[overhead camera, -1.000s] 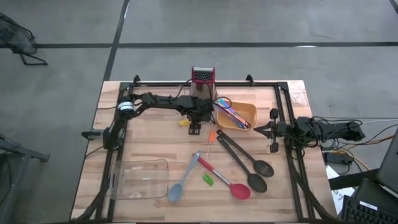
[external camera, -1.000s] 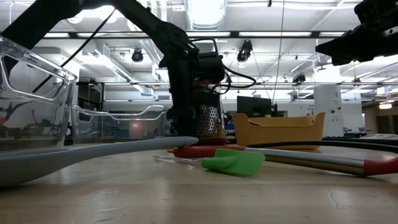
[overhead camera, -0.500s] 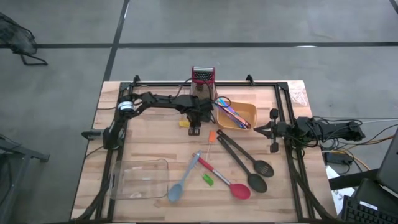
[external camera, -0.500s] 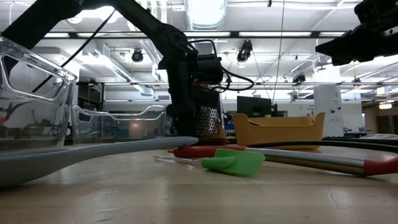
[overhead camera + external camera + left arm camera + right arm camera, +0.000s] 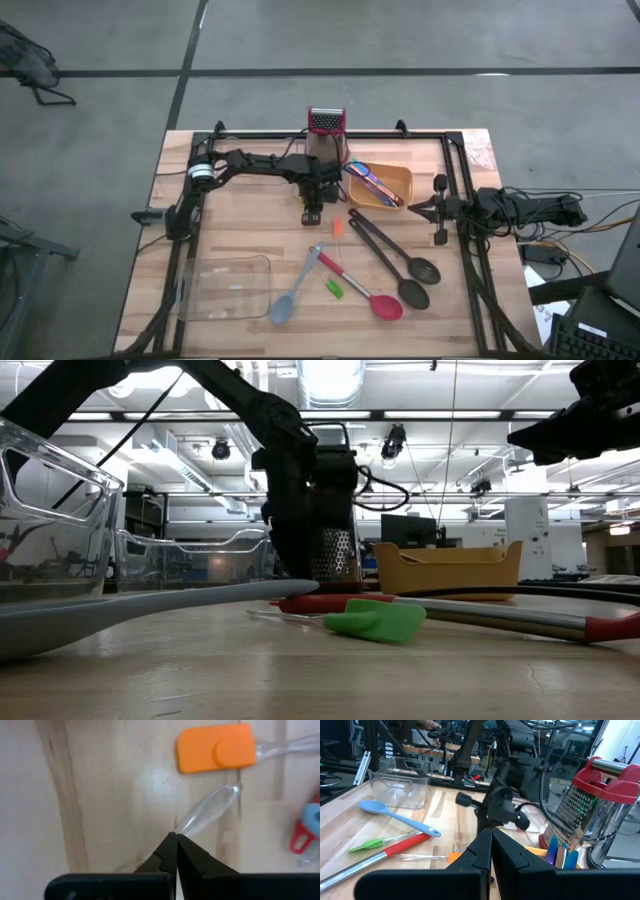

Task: Pick & Place Kitchen Items
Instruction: Put the yellow spatula into the top transparent bin

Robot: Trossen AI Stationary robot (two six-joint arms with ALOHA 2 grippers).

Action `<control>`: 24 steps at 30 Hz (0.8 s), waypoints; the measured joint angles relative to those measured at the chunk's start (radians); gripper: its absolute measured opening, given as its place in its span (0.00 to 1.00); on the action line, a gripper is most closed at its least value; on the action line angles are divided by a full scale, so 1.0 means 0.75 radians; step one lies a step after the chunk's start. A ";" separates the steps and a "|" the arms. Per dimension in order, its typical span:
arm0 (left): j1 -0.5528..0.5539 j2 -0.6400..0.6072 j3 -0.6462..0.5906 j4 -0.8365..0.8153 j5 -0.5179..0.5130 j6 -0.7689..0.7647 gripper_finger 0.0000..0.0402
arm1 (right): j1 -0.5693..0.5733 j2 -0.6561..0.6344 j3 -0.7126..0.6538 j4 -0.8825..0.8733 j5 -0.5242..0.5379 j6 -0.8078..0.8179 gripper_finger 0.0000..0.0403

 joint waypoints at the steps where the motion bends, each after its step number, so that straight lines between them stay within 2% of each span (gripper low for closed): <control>1: 0.000 -0.012 0.001 -0.004 -0.001 -0.001 0.02 | 0.000 0.000 0.000 0.000 0.000 0.000 0.02; 6: 0.000 -0.066 0.001 -0.043 -0.097 0.017 0.02 | 0.000 0.006 0.000 -0.001 0.000 0.000 0.02; 10: -0.007 -0.113 0.000 -0.119 -0.353 0.150 0.06 | 0.000 0.006 0.000 0.000 0.000 0.000 0.02; 12: -0.007 -0.115 0.000 -0.116 -0.400 0.179 0.12 | 0.000 0.007 0.000 0.000 0.000 0.000 0.02; 20: -0.007 -0.088 -0.007 -0.149 -0.404 0.255 0.48 | 0.000 0.007 0.000 0.000 0.000 0.000 0.02; 24: -0.007 -0.073 -0.009 -0.156 -0.414 0.291 0.58 | 0.000 0.007 0.000 0.000 0.000 0.000 0.02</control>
